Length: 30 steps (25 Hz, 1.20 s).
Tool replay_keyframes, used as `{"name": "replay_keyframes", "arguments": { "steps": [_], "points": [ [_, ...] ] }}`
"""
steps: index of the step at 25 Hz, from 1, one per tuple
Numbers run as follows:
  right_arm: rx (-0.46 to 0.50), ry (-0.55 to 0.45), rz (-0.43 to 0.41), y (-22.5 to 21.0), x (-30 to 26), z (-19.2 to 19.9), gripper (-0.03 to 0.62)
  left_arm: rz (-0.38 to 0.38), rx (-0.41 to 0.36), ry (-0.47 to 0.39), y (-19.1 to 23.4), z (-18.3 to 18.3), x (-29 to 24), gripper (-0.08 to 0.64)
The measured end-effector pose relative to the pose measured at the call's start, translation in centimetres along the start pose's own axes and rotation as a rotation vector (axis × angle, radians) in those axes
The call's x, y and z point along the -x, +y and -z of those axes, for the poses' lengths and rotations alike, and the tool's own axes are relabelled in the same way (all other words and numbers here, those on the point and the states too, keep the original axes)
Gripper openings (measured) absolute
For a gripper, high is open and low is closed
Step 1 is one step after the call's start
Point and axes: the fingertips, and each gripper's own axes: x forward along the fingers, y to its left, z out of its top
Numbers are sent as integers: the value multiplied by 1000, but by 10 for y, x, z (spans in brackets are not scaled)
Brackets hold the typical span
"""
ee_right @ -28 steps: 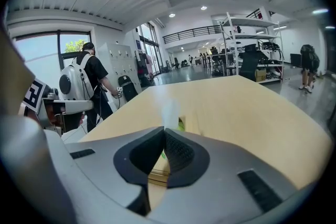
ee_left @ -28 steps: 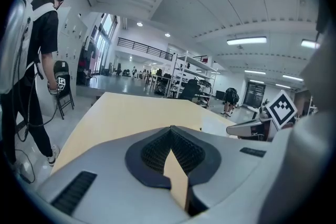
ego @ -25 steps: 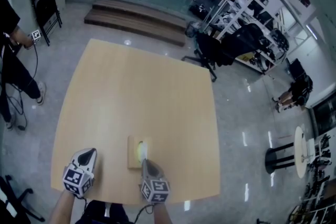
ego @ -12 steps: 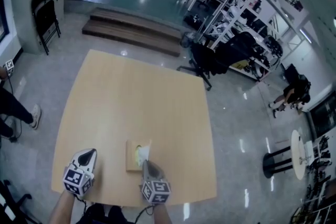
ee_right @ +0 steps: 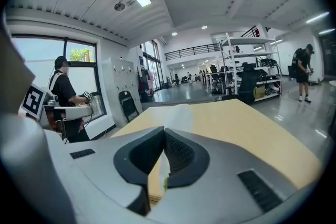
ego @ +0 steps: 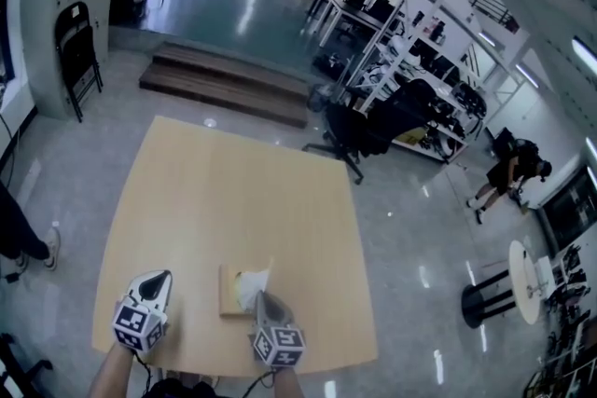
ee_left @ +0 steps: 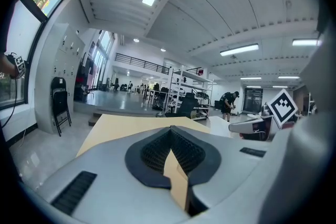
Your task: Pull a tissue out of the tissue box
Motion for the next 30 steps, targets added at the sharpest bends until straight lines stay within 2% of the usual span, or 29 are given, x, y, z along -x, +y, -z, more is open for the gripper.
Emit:
{"name": "replay_keyframes", "arguments": {
  "steps": [12, 20, 30],
  "points": [
    [51, -130, -26, 9, 25, -55, 12, 27, -63, -122, -24, -62, 4, 6],
    [79, -204, -23, 8, 44, -84, 12, 41, -86, -171, -33, -81, 10, 6],
    [85, -257, -41, 16, 51, -99, 12, 23, -97, -205, -29, -91, 14, 6]
  ]
}}
